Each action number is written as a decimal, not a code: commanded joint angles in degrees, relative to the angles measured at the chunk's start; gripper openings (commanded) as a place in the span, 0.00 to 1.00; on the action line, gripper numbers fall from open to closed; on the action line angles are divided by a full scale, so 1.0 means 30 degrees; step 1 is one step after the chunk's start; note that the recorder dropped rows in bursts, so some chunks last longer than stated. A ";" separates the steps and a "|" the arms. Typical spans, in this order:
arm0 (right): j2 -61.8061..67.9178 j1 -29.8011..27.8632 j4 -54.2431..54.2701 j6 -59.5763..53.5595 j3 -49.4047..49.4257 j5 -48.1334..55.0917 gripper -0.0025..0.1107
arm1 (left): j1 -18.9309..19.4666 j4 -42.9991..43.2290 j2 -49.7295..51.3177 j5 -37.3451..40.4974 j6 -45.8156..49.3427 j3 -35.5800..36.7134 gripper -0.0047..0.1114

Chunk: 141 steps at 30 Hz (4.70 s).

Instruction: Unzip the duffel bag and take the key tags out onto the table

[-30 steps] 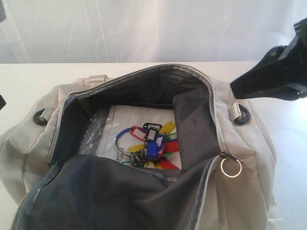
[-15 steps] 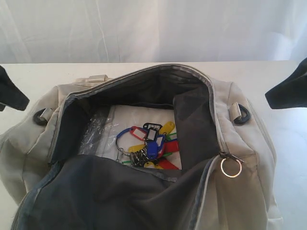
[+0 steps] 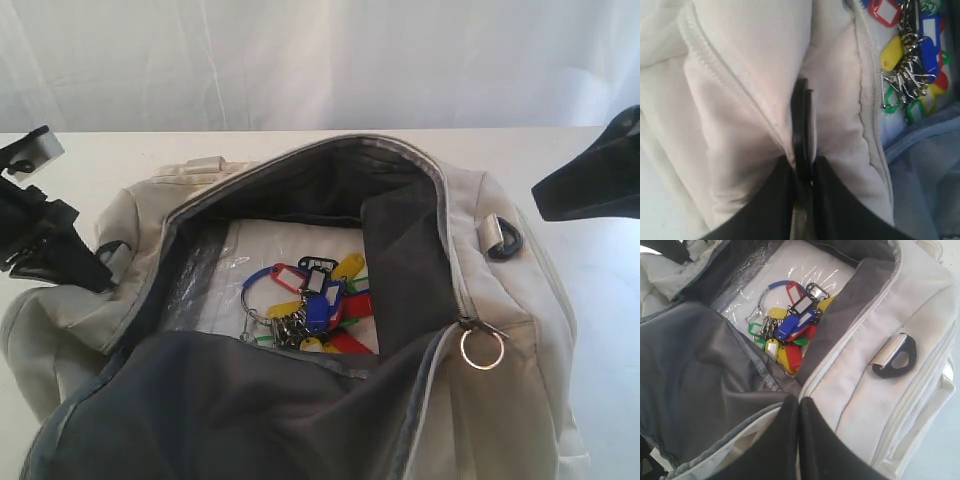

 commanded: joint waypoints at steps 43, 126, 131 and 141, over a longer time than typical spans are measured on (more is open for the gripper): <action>-0.0128 0.0018 0.0255 -0.0264 -0.0143 0.0162 0.02 | 0.5954 0.0631 -0.1138 0.3944 -0.2716 -0.1596 0.05; 2.2340 1.3337 -0.7726 -1.2929 -1.2176 -0.3541 0.55 | -0.5101 0.2560 -2.0176 -0.5787 -0.1623 1.1140 0.04; 2.2719 1.3411 -0.8569 -1.0926 -1.2176 -0.4378 0.55 | -0.5101 0.2560 -2.0176 -0.5787 -0.1623 1.1140 0.04; 2.2747 1.2561 -0.9697 -0.5863 -1.2830 -0.2740 0.50 | -0.5101 0.2560 -2.0176 -0.5787 -0.1623 1.1140 0.04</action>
